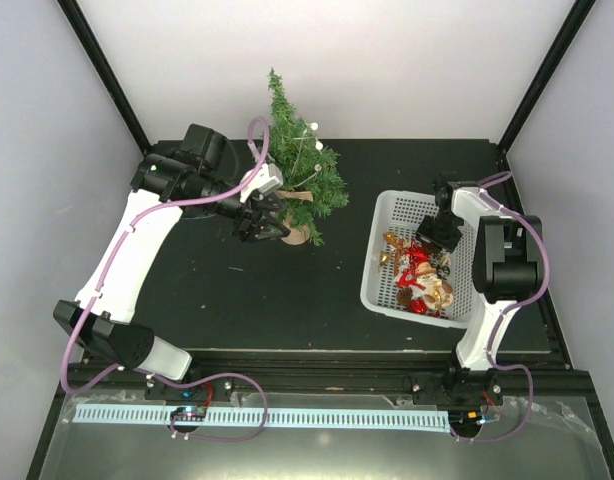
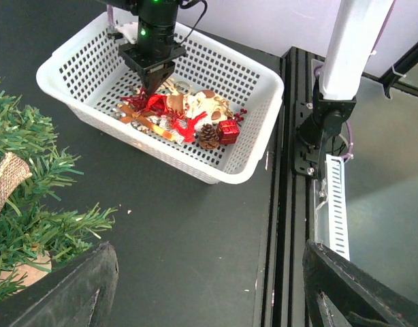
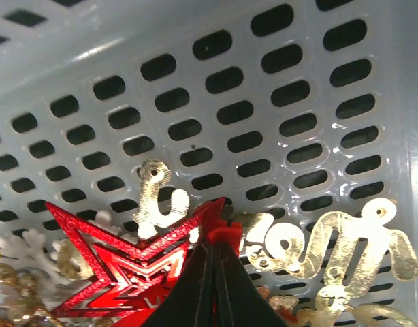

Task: Decorate the small christmas tree

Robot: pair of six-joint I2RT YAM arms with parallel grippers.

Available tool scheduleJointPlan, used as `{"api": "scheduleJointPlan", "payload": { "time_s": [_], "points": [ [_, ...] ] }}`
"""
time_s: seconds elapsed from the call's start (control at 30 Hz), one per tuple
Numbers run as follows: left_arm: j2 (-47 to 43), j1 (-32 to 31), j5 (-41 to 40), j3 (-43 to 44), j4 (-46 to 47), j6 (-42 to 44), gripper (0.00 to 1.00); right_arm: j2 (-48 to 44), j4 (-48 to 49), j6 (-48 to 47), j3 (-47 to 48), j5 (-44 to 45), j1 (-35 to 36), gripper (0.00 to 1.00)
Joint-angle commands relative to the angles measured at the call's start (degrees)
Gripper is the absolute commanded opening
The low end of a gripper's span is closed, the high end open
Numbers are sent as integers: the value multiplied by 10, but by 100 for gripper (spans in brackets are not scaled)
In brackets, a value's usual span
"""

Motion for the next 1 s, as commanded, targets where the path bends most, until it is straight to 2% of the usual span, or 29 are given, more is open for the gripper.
{"api": "scheduleJointPlan", "payload": {
  "time_s": [0.0,0.2,0.53,0.97],
  "points": [
    [4,-3,20,4,4,1,75,-8,8,0,-15,-2,-3,3],
    [7,-4,19,9,7,-2,75,-36,-3,-6,-15,9,-3,1],
    [20,-13,9,28,10,-9,75,-144,-59,-30,25,25,-3,1],
    [43,-45,-38,43,31,-33,75,-229,-71,-38,-9,31,-2,1]
  ]
}}
